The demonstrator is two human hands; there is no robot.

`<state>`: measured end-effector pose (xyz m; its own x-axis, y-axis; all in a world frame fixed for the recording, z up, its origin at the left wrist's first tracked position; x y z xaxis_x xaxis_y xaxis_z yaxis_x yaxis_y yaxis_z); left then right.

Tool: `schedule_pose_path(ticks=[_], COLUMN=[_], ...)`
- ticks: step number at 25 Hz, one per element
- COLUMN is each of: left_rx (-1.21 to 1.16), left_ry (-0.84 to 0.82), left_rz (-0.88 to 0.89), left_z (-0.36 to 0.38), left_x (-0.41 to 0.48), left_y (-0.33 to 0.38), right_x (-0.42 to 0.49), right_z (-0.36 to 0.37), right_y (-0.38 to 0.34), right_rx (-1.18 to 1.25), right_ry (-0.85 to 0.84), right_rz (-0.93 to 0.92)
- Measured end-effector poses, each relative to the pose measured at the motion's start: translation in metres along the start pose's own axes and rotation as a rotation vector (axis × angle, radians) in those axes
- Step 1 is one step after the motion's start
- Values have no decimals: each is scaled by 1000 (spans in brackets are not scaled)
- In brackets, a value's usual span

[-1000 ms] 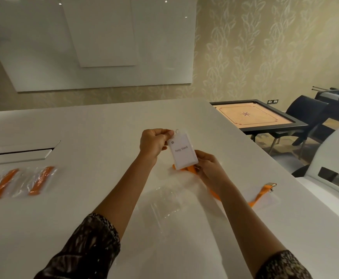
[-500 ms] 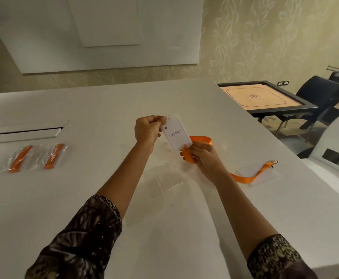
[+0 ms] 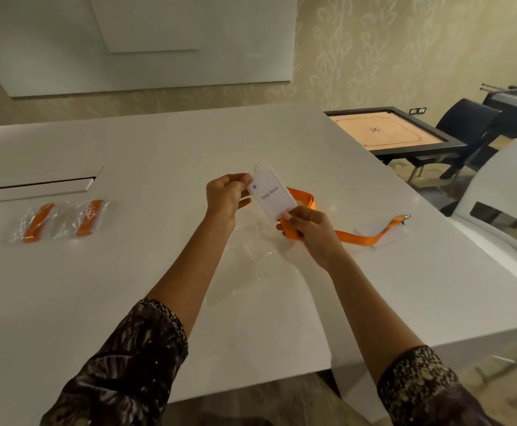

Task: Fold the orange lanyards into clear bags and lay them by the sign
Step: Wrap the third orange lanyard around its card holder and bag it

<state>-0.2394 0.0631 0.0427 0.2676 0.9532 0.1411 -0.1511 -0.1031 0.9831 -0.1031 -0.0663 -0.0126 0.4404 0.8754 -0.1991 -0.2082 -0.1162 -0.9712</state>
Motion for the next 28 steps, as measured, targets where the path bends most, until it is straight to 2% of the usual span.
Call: schedule_pose_path(ticks=[5, 12, 18, 22, 25, 28], left_rx=[-32, 129, 472, 557, 586, 614], left_ry=[79, 114, 137, 110, 126, 126], left_rz=[-1, 163, 403, 524, 567, 582], left_z=[0, 3, 15, 30, 37, 41], left_x=[0, 14, 17, 12, 11, 14], left_y=[4, 20, 35, 34, 33, 31], right_x=[-10, -5, 4, 13, 21, 31], right_z=[-1, -7, -4, -5, -2, 5], right_y=[1, -22, -48, -76, -102, -126], right_rx=[-171, -225, -286, -281, -497, -933], right_ry=[123, 226, 164, 145, 87, 107], right_rz=[-11, 37, 80, 126, 51, -108])
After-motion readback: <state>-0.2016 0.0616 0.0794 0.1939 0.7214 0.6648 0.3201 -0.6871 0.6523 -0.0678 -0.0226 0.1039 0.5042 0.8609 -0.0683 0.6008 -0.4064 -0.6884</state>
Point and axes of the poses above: each hand's wrist, its own x-axis towards the middle knuckle, its own z-axis out of the palm, y = z × x, the point moved 6 cm from there along x, towards the middle knuckle, and after that the axes turned 12 degrees about z, right-handed, at the moved point
